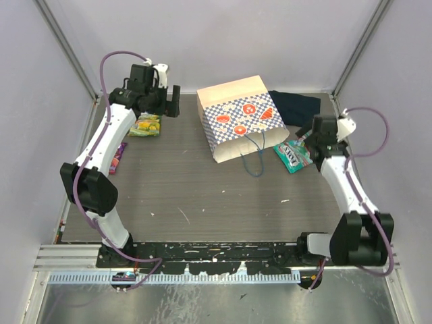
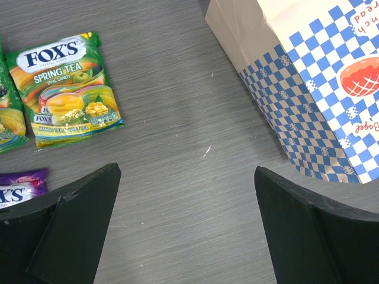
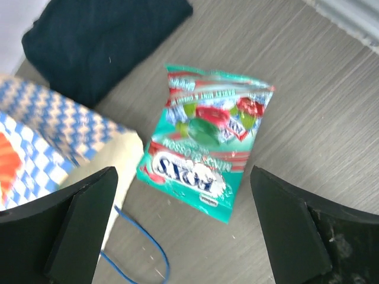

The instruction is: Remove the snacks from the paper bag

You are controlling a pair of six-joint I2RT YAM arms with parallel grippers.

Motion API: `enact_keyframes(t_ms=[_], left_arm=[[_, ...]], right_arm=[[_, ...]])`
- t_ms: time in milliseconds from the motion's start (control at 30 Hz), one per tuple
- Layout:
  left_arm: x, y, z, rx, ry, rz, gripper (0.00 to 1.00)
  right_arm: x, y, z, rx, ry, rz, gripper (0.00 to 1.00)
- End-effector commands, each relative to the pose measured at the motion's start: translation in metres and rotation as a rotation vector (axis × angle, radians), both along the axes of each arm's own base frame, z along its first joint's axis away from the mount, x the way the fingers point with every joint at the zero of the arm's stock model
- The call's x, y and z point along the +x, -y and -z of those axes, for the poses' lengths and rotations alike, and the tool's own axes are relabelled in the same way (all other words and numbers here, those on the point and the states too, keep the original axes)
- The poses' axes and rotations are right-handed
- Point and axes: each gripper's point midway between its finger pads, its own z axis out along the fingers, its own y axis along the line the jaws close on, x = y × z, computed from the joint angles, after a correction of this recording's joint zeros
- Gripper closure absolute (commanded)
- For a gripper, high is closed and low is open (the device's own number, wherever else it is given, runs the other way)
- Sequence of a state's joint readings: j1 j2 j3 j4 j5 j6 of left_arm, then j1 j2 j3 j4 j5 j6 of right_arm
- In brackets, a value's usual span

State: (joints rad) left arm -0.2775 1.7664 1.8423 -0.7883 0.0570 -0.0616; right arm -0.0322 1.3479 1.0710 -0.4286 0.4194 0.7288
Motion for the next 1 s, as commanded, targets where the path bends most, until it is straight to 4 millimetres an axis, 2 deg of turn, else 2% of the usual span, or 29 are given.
enact_keyframes(t_ms=[0,67,100,167,200,233,300,367,433,533,633,700,867,967], left_arm=[[0.001,-0.001,-0.026,-0.009,0.092,0.001,0.02],[-0.002,0.007,-0.031,-0.045,0.109,0.037,0.02],[-0.006,0.018,-0.034,-0.079,0.119,0.1,0.02],[-0.027,0.054,-0.037,-0.111,0.146,0.323,0.02],[-0.043,0.079,-0.038,-0.076,0.183,0.434,0.02],[-0.055,0.093,-0.029,0.004,0.216,0.509,0.02],[-0.072,0.118,-0.026,0.142,0.302,0.617,0.02],[-0.075,0.129,-0.035,0.164,0.335,0.6,0.02],[-0.07,0.134,-0.066,0.037,0.345,0.478,0.02],[-0.077,0.151,-0.119,-0.333,0.3,0.277,0.02],[-0.104,0.178,-0.154,-0.636,0.253,0.326,0.02],[-0.109,0.18,-0.161,-0.701,0.223,0.316,0.02],[-0.113,0.178,-0.175,-0.732,0.207,0.291,0.02],[-0.113,0.178,-0.177,-0.727,0.217,0.287,0.02]], right_arm=[[-0.02,-0.043,0.03,0.058,0.1,-0.19,0.0],[-0.042,-0.065,0.057,0.122,0.111,-0.231,0.0],[-0.051,-0.077,0.065,0.167,0.138,-0.252,0.0],[-0.064,-0.098,0.079,0.248,0.192,-0.291,0.01],[-0.069,-0.101,0.083,0.268,0.209,-0.288,0.01],[-0.071,-0.103,0.086,0.278,0.22,-0.288,0.01],[-0.07,-0.107,0.082,0.279,0.23,-0.309,0.02],[-0.065,-0.11,0.071,0.254,0.233,-0.342,0.02],[-0.06,-0.113,0.061,0.215,0.239,-0.373,0.02],[-0.054,-0.116,0.057,0.19,0.225,-0.399,0.01],[-0.053,-0.121,0.061,0.21,0.212,-0.417,0.01],[-0.054,-0.124,0.064,0.223,0.209,-0.428,0.01],[-0.06,-0.128,0.071,0.236,0.191,-0.434,0.01],[-0.059,-0.139,0.069,0.265,0.21,-0.45,0.01]])
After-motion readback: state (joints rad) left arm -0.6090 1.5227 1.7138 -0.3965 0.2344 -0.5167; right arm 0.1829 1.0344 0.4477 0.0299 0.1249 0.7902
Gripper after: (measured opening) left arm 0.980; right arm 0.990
